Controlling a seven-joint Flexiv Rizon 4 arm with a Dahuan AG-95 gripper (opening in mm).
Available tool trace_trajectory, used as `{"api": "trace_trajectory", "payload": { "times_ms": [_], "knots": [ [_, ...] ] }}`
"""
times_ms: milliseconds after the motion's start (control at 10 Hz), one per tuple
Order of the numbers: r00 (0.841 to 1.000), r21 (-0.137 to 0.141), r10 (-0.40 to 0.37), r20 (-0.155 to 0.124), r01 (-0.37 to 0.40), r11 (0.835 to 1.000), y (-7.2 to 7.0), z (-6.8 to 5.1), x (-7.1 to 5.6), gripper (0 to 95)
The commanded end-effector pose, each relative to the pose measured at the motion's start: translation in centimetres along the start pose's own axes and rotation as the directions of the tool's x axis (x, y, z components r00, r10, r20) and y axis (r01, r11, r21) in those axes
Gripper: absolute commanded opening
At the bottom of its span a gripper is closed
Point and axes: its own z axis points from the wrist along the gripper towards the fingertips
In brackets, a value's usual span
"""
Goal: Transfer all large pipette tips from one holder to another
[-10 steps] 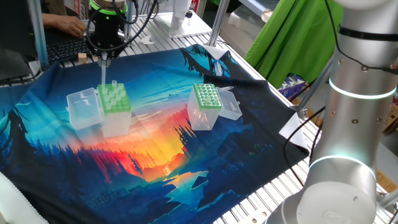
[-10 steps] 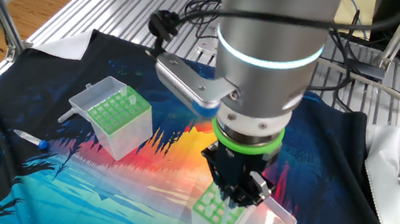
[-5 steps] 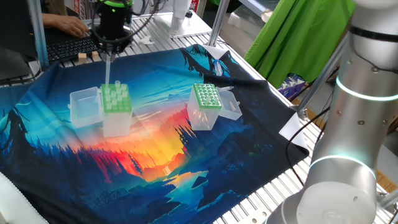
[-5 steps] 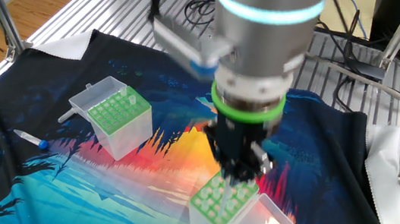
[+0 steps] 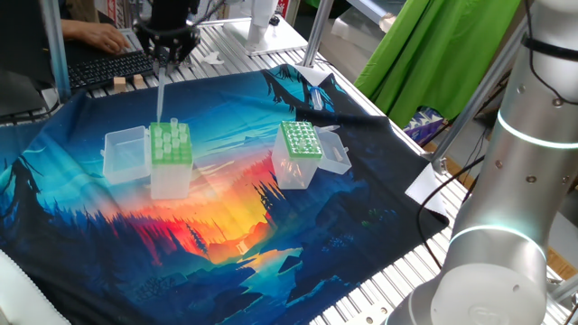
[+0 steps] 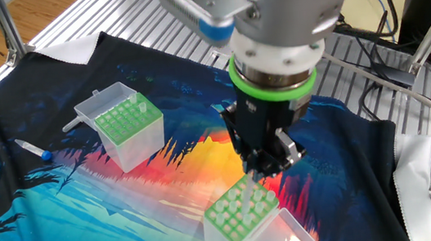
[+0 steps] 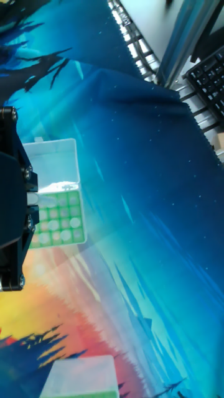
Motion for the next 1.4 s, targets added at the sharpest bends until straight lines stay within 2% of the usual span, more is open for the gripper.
{"api": "trace_trajectory", "payload": {
  "times_ms": [100, 400, 700, 800, 1000, 1100, 1400],
  "knots": [
    [0.998, 0.021, -0.059, 0.002, 0.059, 0.998, -0.61, -0.83, -0.14, 0.0],
    [0.991, 0.047, -0.131, -0.005, 0.131, 0.99, -0.81, -1.37, -0.35, 0.0],
    [0.995, 0.028, -0.104, -0.009, 0.104, 0.994, -0.83, -1.4, -0.32, 0.0],
    [0.994, 0.029, -0.105, -0.01, 0.105, 0.994, -0.83, -1.4, -0.32, 0.0],
    [0.996, 0.014, -0.088, -0.033, 0.088, 0.996, -0.8, -1.36, -0.36, 0.0],
    [0.996, 0.016, -0.079, -0.037, 0.08, 0.997, -0.8, -1.36, -0.36, 0.0],
    [1.0, 0.038, 0.015, -0.02, -0.015, 0.999, -0.8, -1.36, -0.36, 0.0]
  ]
}}
